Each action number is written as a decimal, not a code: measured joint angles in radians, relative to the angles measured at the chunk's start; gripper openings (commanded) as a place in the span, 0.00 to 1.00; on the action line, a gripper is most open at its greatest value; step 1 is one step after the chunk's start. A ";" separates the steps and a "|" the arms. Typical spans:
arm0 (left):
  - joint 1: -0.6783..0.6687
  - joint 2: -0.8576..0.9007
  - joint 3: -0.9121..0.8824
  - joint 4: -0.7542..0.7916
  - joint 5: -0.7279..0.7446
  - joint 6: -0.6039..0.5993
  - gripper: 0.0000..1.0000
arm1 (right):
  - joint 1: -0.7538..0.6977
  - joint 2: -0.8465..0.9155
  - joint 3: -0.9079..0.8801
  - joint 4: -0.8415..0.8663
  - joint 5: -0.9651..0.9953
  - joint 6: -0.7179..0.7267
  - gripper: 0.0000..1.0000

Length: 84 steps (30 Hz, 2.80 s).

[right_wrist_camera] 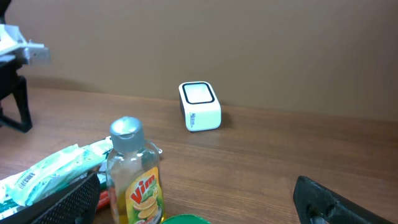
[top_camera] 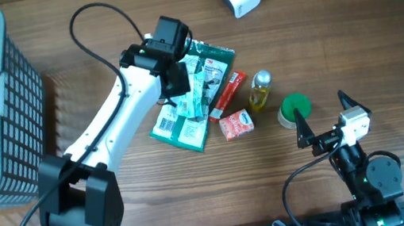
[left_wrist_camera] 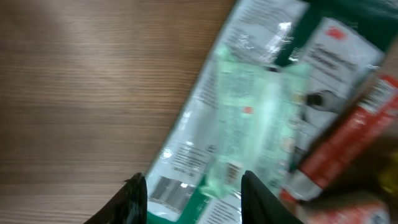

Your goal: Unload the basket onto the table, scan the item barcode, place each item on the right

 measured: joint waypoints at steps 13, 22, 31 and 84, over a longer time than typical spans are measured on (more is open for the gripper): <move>0.111 0.004 -0.321 0.191 0.114 -0.007 0.31 | 0.000 0.000 0.000 0.000 0.000 0.000 1.00; 0.134 -0.072 -0.295 0.089 0.325 0.043 0.76 | 0.000 0.000 0.000 0.000 0.000 0.000 1.00; 0.171 -0.232 -0.248 0.134 0.328 0.055 1.00 | 0.000 0.000 0.000 0.000 0.000 0.022 1.00; 0.171 -0.232 -0.249 0.134 0.332 0.055 1.00 | 0.000 1.541 1.337 -1.237 0.018 0.400 0.88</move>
